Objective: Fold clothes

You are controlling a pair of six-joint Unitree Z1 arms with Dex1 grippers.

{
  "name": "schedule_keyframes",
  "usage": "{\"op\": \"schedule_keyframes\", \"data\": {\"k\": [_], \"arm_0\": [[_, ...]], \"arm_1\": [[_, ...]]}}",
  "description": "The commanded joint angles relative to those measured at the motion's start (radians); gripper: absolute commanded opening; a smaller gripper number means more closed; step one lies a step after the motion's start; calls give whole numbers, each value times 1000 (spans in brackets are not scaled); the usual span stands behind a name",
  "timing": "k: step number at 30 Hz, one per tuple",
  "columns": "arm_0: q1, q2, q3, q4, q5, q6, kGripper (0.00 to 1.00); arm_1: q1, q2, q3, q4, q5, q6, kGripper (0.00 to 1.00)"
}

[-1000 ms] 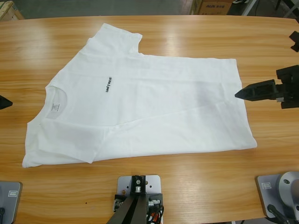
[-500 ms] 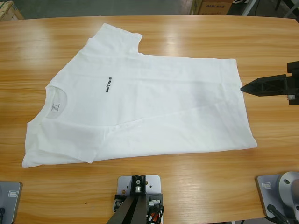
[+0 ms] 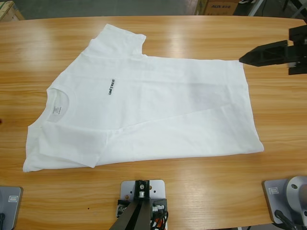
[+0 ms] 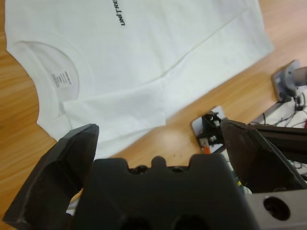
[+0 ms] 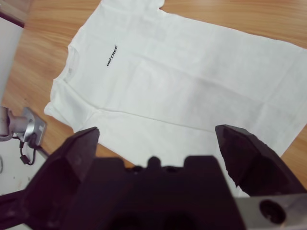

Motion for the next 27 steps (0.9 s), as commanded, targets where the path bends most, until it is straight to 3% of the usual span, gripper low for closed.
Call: {"op": "schedule_keyframes", "data": {"k": [1,5,12,14,20,27], "arm_0": [[-20,123,-31,8,12,2,1000],[-49,129,-10,11,9,-2,1000],[-54,133,38,25,12,-2,1000],[-54,144,30,24,10,-1,1000],[-71,196,-55,31,-52,4,1000],[-84,152,-46,73,-54,8,1000]], "arm_1": [[11,24,-4,-61,35,87,1000],[10,45,-7,-48,48,120,1000],[11,152,-69,49,14,32,1000],[12,132,-80,79,-89,-100,1000],[30,40,-112,296,-296,-99,1000],[33,64,-172,332,-297,-97,1000]]}}
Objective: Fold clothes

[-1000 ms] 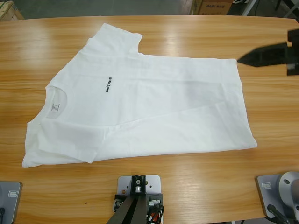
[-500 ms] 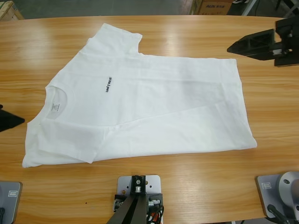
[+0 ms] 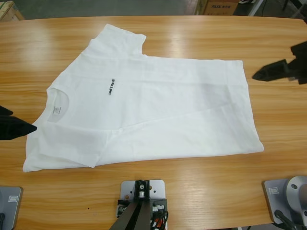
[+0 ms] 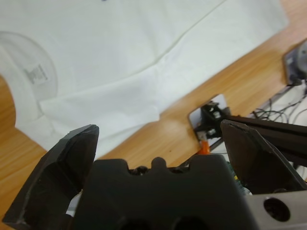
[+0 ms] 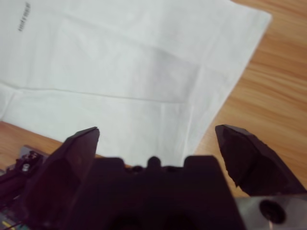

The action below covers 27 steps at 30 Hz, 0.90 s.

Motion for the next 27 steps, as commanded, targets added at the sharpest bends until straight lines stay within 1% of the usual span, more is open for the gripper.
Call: {"op": "schedule_keyframes", "data": {"k": [1,3,5,7,10,13,16,18,19,22,24,25,27], "arm_0": [[-20,-39,38,57,-19,6,1000],[-22,-86,75,55,-45,3,1000],[-18,-97,147,50,-141,0,1000],[-15,-102,201,46,-161,2,1000],[-15,-132,202,65,-173,10,1000],[-14,-130,116,112,-164,104,1000],[9,-29,48,143,-168,120,1000],[-5,5,-33,153,-173,137,1000],[-9,3,-81,151,-122,130,1000],[-9,-39,-229,142,204,172,1000],[-9,-84,-267,130,369,175,1000],[-9,-102,-260,118,405,174,1000],[-10,-122,-202,108,411,168,1000]], "arm_1": [[21,-3,-54,43,-25,-10,1000],[40,-3,-54,43,-28,-9,1000],[49,-11,-52,48,-40,-8,1000],[55,-17,-54,63,-50,-9,1000],[60,-23,-65,80,-53,-9,1000],[58,-35,-85,133,-55,-9,1000],[58,-39,-94,159,-47,-9,1000],[59,-43,-105,183,-44,-10,1000],[60,-47,-106,190,-44,-9,1000],[100,-49,-105,187,-52,-4,1000],[149,-54,-103,192,-49,17,1000],[166,-61,-100,192,-55,18,1000],[170,-73,-98,210,-95,18,1000]]}}
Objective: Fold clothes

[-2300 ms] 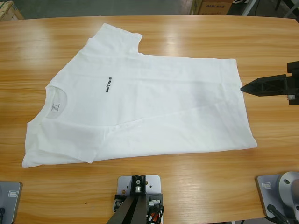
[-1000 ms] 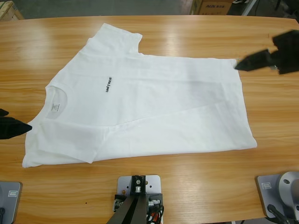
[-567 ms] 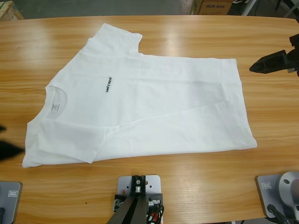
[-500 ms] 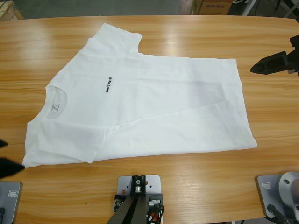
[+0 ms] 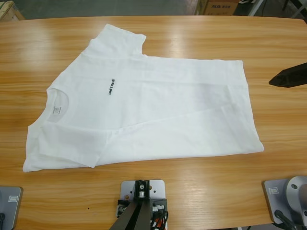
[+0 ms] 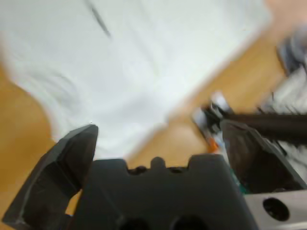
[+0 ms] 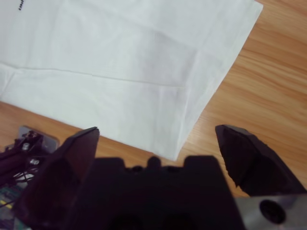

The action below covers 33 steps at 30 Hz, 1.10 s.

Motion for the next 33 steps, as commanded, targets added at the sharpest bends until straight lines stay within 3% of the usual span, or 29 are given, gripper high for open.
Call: {"op": "schedule_keyframes", "data": {"k": [1,4,6,10,14,17,22,28,31,33], "arm_0": [[-3,-86,8,-30,269,-5,1000],[20,-83,-6,-67,103,-122,1000],[113,-90,-13,-126,-61,-213,1000],[240,-85,-8,-286,-86,-247,1000],[372,-3,121,-495,-205,-180,1000],[405,123,129,-457,-439,-98,1000],[514,328,56,-423,-614,-4,1000],[583,430,-114,-420,-633,-70,1000],[591,426,-113,-424,-685,-96,1000],[623,436,-99,-426,-683,-216,1000]], "arm_1": [[90,-48,11,53,-96,18,1000],[83,-60,10,75,-178,16,1000],[24,-68,3,96,-178,10,1000],[-152,-104,-25,202,-47,-50,1000],[-215,-23,-25,169,13,-64,1000],[-316,70,-60,94,73,-80,1000],[-467,294,-233,66,228,-161,1000],[-488,441,-341,42,241,-188,1000],[-493,466,-357,43,236,-203,1000],[-493,483,-362,45,232,-208,1000]]}}
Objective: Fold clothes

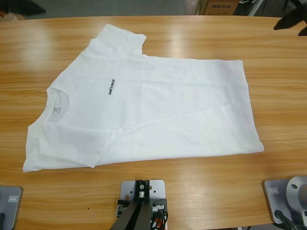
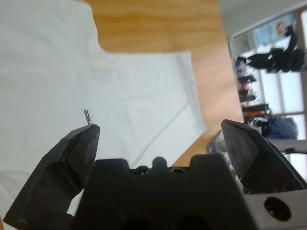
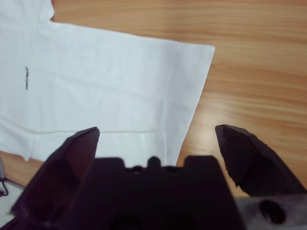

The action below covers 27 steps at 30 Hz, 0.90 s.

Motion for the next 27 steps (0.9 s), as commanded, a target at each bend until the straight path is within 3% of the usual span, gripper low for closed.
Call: {"op": "schedule_keyframes", "data": {"k": [1,3,7,10,12,14,17,21,24,27], "arm_0": [[92,81,-5,7,-76,-236,1000],[156,127,31,2,-107,-287,1000],[109,153,-13,-22,123,-57,1000],[104,193,-110,62,177,-166,820],[110,215,-162,106,233,-268,965],[147,235,-209,110,164,-261,1000],[200,319,-240,112,-146,-283,1000],[184,443,-406,321,-157,-93,1000],[217,533,-561,335,-227,18,1000],[217,605,-749,349,-186,178,1000]], "arm_1": [[-24,127,-41,-6,5,-37,1000],[-24,147,-57,-4,4,-38,1000],[-24,178,-75,-1,3,-49,1000],[-24,182,-79,-1,-5,-57,1000],[-24,187,-80,-1,-12,-67,1000],[-24,198,-82,-1,-17,-71,1000],[-24,218,-103,-1,-15,-72,1000],[-27,260,-166,31,-9,-75,1000],[-42,302,-206,45,29,-83,1000],[-49,350,-242,46,40,-90,1000]]}}
